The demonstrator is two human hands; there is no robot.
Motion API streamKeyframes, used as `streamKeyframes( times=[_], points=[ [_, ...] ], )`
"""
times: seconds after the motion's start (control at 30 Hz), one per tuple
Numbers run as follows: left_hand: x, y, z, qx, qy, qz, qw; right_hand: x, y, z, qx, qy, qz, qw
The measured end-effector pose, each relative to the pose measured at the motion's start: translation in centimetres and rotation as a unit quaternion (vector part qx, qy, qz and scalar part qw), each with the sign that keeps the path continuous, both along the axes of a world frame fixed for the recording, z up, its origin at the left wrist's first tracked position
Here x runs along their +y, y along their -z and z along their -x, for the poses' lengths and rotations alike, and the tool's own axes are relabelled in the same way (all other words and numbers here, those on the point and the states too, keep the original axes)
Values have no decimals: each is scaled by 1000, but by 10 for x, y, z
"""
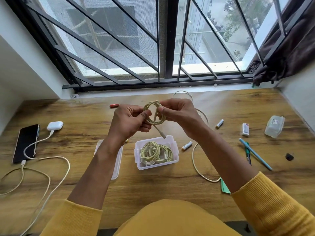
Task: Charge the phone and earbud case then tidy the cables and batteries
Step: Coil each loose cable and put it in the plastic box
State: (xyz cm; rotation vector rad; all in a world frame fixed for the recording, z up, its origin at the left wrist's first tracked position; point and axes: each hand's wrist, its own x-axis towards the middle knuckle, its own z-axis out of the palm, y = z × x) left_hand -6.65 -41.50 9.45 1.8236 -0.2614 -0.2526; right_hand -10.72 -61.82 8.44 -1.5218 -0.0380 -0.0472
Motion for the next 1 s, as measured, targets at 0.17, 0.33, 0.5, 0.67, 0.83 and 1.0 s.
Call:
streamKeyframes(
  times=[0.17,0.33,0.5,0.67,0.83,1.0],
  points=[
    [-2,1,2,-15,-5,-34,999,4,-4,3,33,29,-35,998],
    [-5,0,2,-35,-11,-54,998,3,-4,3,65,25,-78,995],
    [-6,-3,1,-55,-20,-72,996,2,0,3,43,-24,-112,992],
    [-10,-2,2,-14,-49,-38,998,5,-3,3,19,-46,-141,989],
    [-20,1,8,42,-55,11,998,15,-1,0,-28,86,-46,995],
    [-20,1,9,70,-61,40,995,21,5,2,-88,169,67,979]
  ],
)
